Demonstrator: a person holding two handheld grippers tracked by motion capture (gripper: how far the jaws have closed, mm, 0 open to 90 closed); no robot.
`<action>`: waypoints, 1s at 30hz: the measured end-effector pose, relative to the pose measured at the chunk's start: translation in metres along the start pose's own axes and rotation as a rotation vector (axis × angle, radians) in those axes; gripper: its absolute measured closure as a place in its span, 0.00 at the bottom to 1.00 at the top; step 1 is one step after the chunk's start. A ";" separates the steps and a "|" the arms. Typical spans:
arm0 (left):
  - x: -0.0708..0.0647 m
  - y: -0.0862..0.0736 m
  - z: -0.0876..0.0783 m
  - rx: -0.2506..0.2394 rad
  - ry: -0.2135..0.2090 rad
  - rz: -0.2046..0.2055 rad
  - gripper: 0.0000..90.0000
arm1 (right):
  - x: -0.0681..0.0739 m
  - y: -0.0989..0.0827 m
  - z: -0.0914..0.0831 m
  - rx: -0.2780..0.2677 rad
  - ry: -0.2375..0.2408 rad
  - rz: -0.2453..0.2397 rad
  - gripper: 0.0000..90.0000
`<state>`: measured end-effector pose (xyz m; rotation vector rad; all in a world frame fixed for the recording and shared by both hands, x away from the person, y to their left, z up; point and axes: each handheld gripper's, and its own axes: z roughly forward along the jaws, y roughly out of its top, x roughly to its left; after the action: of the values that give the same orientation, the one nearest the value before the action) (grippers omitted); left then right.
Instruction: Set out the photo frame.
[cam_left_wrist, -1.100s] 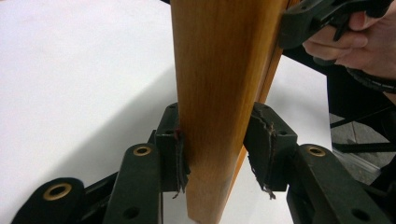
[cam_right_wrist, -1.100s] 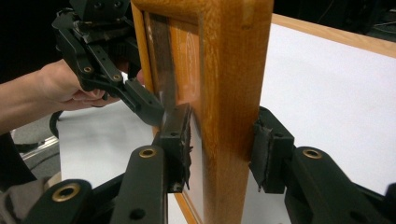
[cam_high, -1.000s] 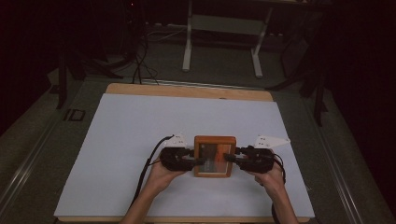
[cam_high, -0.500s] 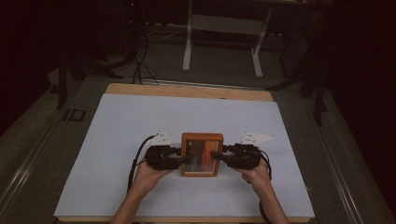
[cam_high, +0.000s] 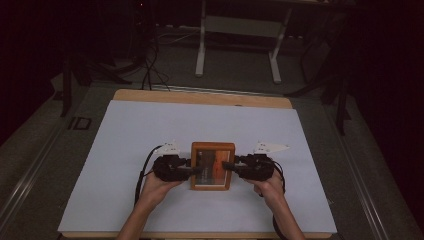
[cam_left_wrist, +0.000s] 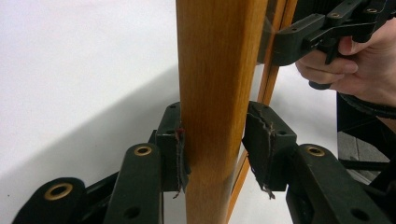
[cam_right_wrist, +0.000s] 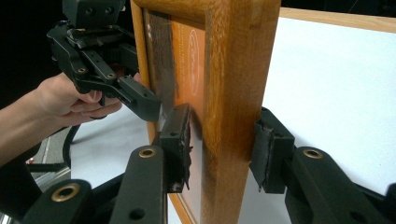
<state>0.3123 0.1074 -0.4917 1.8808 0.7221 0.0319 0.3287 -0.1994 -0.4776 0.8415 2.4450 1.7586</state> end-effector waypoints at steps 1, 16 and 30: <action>0.001 0.000 0.000 0.001 0.000 -0.002 0.67 | -0.001 0.000 0.001 -0.002 0.001 0.001 0.68; 0.009 -0.003 0.008 0.013 0.017 -0.024 0.66 | -0.009 -0.006 0.008 -0.009 -0.012 0.048 0.67; 0.011 -0.004 0.010 0.005 0.037 -0.015 0.64 | -0.012 -0.007 0.011 -0.017 -0.028 0.053 0.67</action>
<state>0.3229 0.1052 -0.5034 1.8838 0.7625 0.0556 0.3393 -0.1966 -0.4918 0.9305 2.4089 1.7694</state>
